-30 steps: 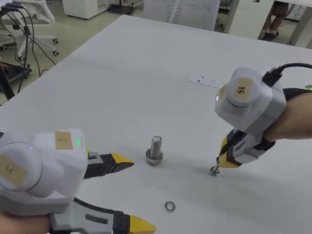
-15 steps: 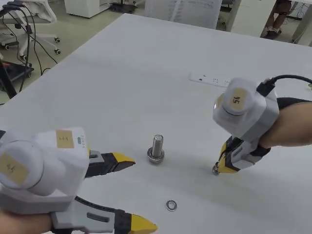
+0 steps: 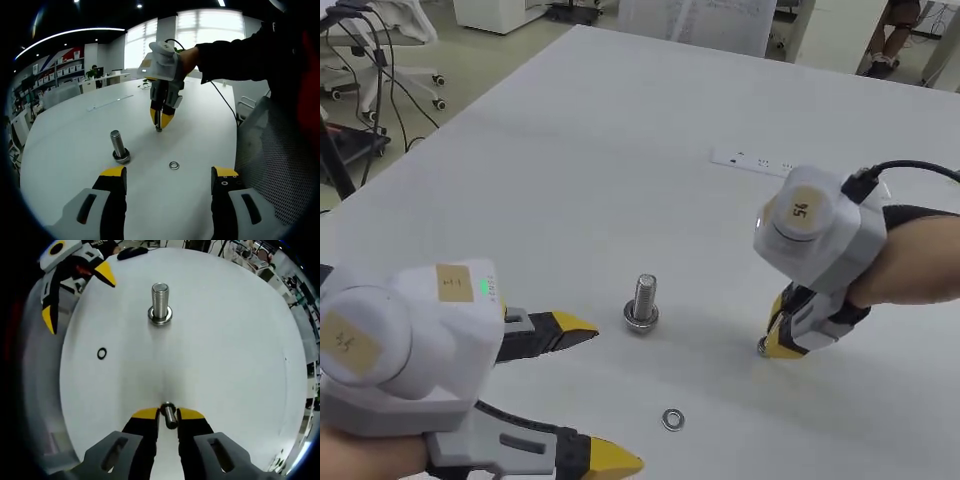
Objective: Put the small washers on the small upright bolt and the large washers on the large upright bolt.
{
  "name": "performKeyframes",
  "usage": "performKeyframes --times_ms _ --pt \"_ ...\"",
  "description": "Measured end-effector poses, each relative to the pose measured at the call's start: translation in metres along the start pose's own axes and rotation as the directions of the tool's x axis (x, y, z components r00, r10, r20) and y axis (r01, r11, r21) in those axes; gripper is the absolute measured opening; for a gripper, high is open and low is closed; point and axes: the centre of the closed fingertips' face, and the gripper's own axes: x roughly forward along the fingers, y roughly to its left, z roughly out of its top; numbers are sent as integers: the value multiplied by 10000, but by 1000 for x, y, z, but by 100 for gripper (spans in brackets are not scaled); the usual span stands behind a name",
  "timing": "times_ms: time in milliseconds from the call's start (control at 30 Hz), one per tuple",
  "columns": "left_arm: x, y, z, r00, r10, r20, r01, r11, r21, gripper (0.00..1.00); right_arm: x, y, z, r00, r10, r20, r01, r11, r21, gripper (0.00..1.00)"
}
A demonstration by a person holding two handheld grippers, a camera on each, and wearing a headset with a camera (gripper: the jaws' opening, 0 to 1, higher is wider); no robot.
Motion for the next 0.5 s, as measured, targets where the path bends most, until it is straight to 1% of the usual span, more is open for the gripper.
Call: performKeyframes --times_ms 333,500 --pt "0 -1 0 10000 -25 17 25 10000 20 68 -4 1 -3 10000 -60 17 60 9999 86 18" --pt "1 -1 1 10000 -37 16 37 10000 40 68 -8 2 -8 10000 -79 35 78 9997 249 18"
